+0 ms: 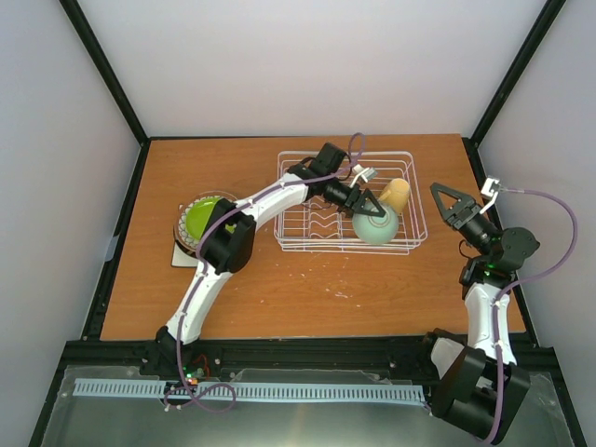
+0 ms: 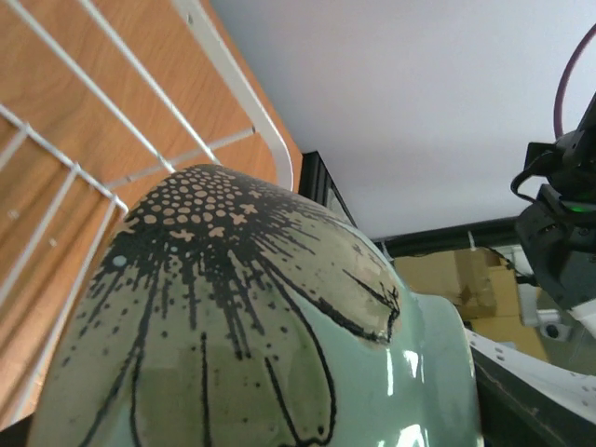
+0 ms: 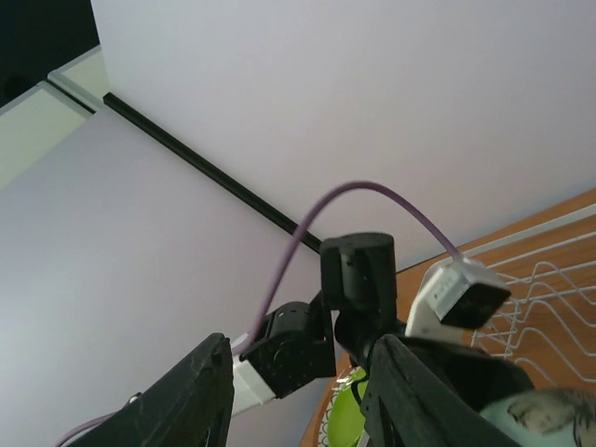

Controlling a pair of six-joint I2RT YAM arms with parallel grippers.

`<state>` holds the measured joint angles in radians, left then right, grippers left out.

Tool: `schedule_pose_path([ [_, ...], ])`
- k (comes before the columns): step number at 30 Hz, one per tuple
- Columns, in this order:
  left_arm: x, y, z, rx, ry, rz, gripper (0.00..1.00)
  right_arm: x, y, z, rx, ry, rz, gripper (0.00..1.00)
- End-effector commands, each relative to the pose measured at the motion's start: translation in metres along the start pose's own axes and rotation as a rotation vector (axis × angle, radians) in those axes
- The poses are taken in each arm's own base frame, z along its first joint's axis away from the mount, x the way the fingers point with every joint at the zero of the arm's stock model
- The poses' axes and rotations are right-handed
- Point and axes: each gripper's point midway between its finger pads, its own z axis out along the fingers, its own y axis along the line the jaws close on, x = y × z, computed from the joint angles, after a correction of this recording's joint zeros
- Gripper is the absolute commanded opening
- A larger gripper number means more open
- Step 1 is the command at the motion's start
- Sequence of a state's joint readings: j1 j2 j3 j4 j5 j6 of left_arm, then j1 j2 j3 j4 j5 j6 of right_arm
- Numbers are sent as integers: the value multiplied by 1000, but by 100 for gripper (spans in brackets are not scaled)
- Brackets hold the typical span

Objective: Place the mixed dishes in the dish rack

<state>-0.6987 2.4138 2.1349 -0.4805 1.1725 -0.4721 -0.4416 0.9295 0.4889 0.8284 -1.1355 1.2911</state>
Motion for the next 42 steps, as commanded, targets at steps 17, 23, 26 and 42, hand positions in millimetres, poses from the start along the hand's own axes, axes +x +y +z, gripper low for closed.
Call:
schedule_pose_path([
  [17,-19,-59,-6,169,9,110,1,-11,10,-3,-67,-34,0,42],
  [23,-36,-72,-27,168,-37,142,1,-13,13,-3,-86,-36,4,42],
  [26,-40,-52,-32,118,-59,113,1,-13,15,-3,-91,-35,1,42],
  [42,-15,41,-5,-120,-21,30,1,-14,18,-3,-108,-36,-4,42],
])
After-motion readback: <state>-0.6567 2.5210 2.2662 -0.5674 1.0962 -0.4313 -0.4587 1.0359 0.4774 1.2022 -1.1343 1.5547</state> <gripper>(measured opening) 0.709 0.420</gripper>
